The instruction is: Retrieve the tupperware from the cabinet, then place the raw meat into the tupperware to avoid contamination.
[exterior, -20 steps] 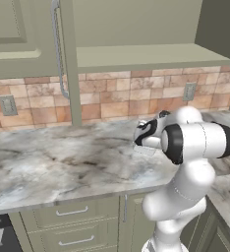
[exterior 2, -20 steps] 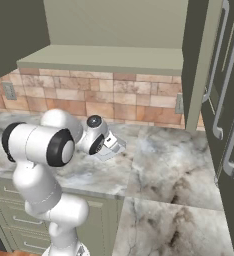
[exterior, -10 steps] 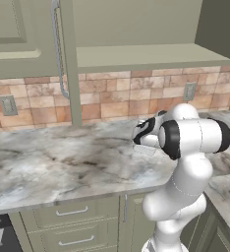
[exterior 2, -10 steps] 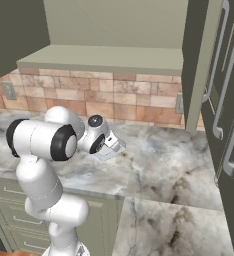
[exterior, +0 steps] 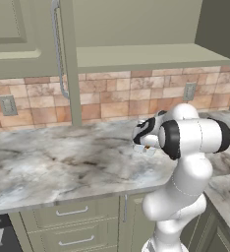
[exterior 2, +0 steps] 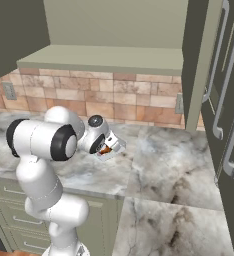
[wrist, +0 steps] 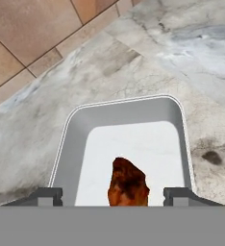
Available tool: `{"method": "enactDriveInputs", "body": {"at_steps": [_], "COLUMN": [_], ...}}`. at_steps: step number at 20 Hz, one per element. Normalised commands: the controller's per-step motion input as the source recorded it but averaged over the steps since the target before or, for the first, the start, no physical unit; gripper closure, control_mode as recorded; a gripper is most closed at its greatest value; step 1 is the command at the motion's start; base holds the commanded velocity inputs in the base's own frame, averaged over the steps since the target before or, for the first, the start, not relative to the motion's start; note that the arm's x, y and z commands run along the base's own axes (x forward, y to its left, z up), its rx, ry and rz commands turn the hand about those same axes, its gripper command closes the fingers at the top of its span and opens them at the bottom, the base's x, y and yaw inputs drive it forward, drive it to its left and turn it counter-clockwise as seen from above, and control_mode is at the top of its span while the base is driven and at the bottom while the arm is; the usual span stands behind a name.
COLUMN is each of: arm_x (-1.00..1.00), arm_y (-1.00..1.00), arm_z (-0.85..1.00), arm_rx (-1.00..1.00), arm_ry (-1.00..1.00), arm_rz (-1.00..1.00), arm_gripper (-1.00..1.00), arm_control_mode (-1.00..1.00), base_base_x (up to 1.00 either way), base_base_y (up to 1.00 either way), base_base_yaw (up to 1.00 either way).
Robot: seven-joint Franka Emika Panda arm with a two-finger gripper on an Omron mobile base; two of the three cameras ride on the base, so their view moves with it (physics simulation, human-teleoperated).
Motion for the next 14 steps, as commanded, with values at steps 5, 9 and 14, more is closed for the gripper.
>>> {"method": "enactDriveInputs", "body": {"at_steps": [5,9,14], "arm_x": [-0.01,-0.39,-0.64], "arm_y": [0.00,0.11,0.33], "arm_z": [0.11,0.30,0.40], "arm_rx": [0.00,0.00,-0.06], "arm_ry": [0.00,-0.04,-0.11], "arm_rz": [0.00,0.00,0.00], "arm_gripper": [-1.00,-1.00,-1.00], "arm_control_mode": [-1.00,-1.00,-1.00], "base_base_x": [0.00,0.00,0.00], "base_base_y": [0.00,0.00,0.00], "base_base_yaw": [0.00,0.00,0.00]}}
